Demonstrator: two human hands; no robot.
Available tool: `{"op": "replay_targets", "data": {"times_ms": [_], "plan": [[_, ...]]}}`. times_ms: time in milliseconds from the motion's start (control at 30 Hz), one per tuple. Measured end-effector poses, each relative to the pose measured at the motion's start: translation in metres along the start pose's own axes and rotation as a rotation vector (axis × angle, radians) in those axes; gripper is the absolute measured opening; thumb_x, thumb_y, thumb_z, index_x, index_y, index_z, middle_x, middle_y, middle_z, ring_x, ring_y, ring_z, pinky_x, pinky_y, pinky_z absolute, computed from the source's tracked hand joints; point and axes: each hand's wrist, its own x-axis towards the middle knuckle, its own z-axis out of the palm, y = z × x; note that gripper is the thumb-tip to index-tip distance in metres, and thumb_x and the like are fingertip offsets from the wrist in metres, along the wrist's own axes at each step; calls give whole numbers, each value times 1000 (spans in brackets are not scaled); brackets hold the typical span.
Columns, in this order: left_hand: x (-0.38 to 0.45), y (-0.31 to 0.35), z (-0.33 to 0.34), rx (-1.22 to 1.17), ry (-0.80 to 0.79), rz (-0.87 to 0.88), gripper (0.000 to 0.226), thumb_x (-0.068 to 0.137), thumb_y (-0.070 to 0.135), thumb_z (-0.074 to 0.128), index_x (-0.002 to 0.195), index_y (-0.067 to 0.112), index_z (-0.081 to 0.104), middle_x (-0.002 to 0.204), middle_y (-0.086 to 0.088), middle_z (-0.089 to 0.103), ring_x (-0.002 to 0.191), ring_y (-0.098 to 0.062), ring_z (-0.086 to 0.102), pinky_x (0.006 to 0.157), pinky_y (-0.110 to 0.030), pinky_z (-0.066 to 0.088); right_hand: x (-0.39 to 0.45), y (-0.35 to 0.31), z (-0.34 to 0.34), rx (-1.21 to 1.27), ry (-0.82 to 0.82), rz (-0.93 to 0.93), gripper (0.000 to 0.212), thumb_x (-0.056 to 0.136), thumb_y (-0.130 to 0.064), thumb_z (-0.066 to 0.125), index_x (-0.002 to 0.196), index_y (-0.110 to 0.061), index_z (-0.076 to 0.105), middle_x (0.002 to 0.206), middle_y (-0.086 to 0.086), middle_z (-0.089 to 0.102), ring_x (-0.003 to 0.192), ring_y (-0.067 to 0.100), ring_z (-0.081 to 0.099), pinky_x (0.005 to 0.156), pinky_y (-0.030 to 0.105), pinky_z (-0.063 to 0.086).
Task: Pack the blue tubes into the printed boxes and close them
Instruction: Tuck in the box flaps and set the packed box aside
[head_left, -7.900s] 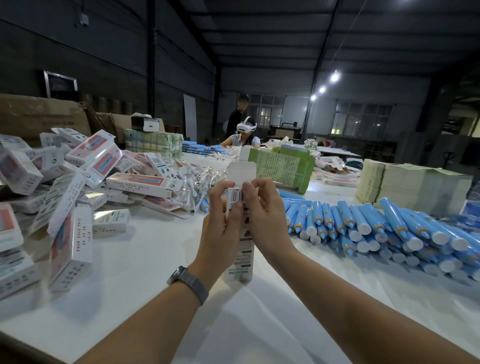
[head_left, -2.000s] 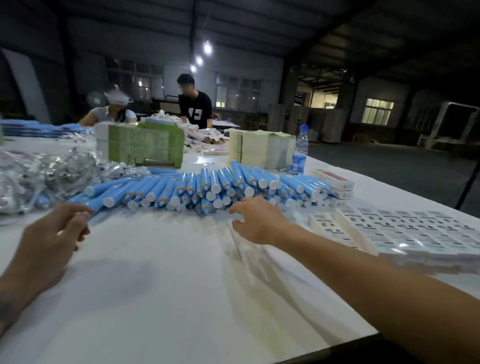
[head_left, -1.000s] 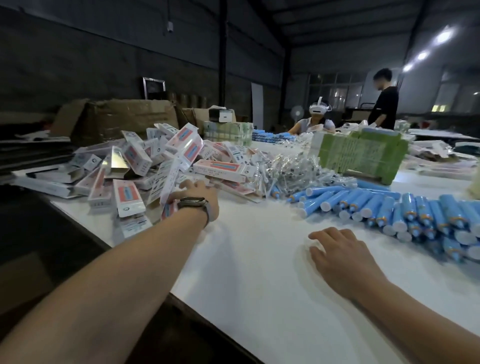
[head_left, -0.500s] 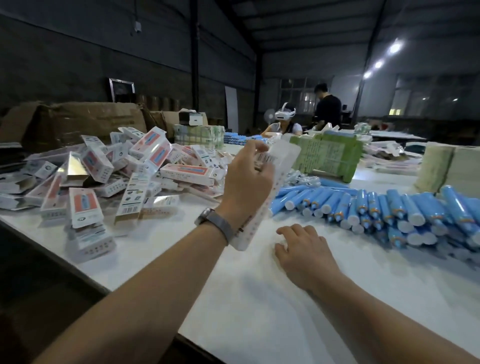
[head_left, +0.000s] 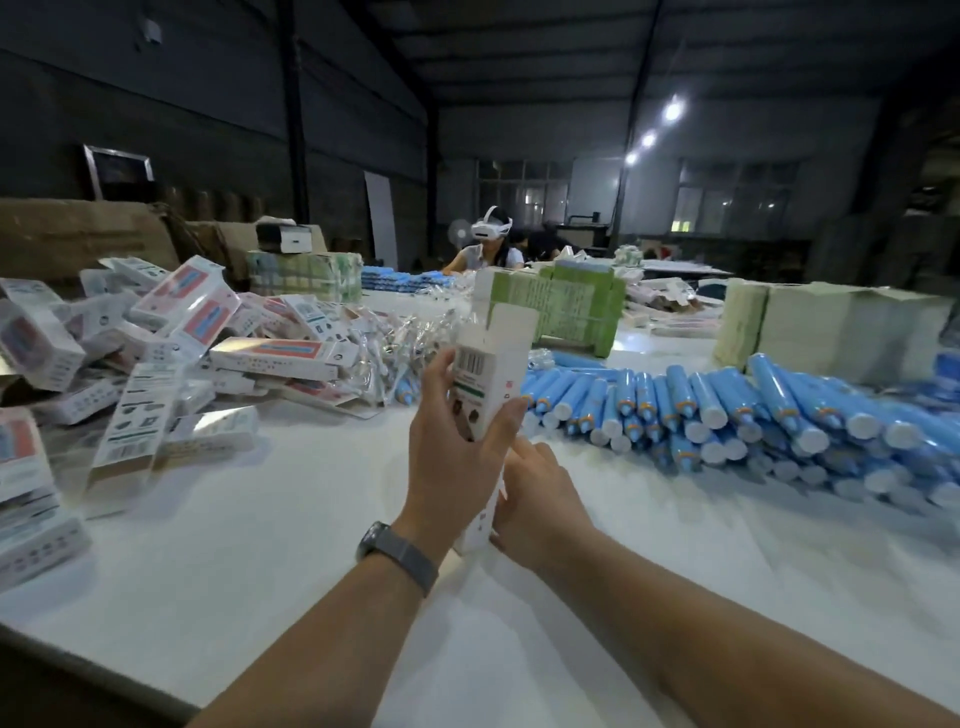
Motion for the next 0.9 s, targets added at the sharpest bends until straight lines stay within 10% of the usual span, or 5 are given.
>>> {"op": "replay_targets", "data": {"times_ms": [200, 333, 500, 900], "plan": [[-5, 6, 7, 27, 65, 62, 60, 84, 41, 69, 136, 23, 44, 112, 26, 60, 94, 14, 61, 73, -5, 46, 29, 53, -32, -335, 114, 122, 44, 94, -26, 46, 139, -29, 45, 142, 0, 48, 131, 27, 37, 104, 45, 32], [-9, 8, 10, 5, 60, 72, 72, 81, 50, 67, 139, 20, 37, 126, 5, 61, 107, -12, 64, 85, -27, 53, 53, 90, -61, -683, -76, 285, 50, 94, -30, 46, 143, -30, 34, 152, 12, 31, 141, 36, 21, 108, 55, 25], [-7, 5, 8, 1, 33, 44, 69, 79, 54, 67, 135, 32, 33, 114, 17, 64, 96, 6, 64, 71, -8, 49, 66, 105, -77, -683, -257, 370, 34, 89, -39, 51, 122, -30, 54, 132, 8, 51, 128, 31, 37, 104, 58, 28], [-6, -4, 12, 63, 11, 64, 72, 91, 28, 65, 150, 15, 26, 130, 8, 53, 99, 8, 57, 80, 2, 41, 51, 115, -82, -510, 247, 13, 20, 101, -25, 48, 115, -22, 61, 120, -1, 54, 110, 23, 49, 70, 33, 41]]}}
